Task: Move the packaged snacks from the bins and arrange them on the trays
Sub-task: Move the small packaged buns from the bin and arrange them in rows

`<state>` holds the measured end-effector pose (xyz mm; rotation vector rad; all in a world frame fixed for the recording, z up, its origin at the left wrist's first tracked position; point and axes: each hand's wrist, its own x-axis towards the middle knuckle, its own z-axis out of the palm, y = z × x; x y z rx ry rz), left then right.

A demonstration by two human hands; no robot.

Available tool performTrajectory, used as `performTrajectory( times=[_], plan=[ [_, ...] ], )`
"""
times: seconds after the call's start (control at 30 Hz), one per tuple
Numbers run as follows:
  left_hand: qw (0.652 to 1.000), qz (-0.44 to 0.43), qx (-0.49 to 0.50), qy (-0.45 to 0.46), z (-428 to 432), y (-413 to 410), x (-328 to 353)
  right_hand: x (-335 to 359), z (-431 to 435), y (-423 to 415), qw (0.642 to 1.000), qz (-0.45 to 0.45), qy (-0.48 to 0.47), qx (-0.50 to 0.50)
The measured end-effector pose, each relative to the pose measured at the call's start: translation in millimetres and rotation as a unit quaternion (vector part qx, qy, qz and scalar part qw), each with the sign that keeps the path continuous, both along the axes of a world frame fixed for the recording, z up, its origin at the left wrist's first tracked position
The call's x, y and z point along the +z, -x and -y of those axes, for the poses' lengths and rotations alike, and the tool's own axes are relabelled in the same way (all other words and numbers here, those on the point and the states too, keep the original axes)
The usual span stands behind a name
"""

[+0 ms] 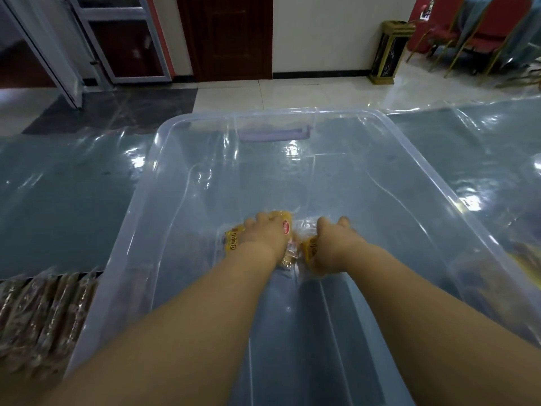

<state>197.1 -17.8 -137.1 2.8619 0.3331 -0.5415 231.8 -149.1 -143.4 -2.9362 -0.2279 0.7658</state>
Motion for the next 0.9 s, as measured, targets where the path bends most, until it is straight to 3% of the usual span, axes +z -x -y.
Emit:
performTrajectory(
  times=[0.17, 0.33, 0.47, 0.67, 0.9],
  plan=[
    [0.995, 0.029, 0.063, 0.077, 0.3, -6.3, -3.3, -7.4, 5.1, 0.6, 0.998, -0.017, -0.045, -0.027],
    [0.979, 0.011, 0.153, 0.131, 4.2, -8.3, -3.2, -6.5, 0.7, 2.2, 0.998, -0.031, -0.008, -0.045],
    [0.982, -0.047, 0.141, 0.121, 5.2, -10.9, -3.4, -4.8, -5.4, 2.1, 0.998, -0.059, 0.014, -0.015],
    [0.966, -0.085, 0.137, 0.204, 8.1, -7.7, -13.9, 0.6, 3.6, 2.0, 0.997, -0.050, -0.021, -0.047],
    [0.957, -0.035, 0.185, 0.220, 12.1, -6.5, -20.2, 9.5, 4.5, 5.1, 0.996, -0.042, -0.054, -0.051]
  ],
)
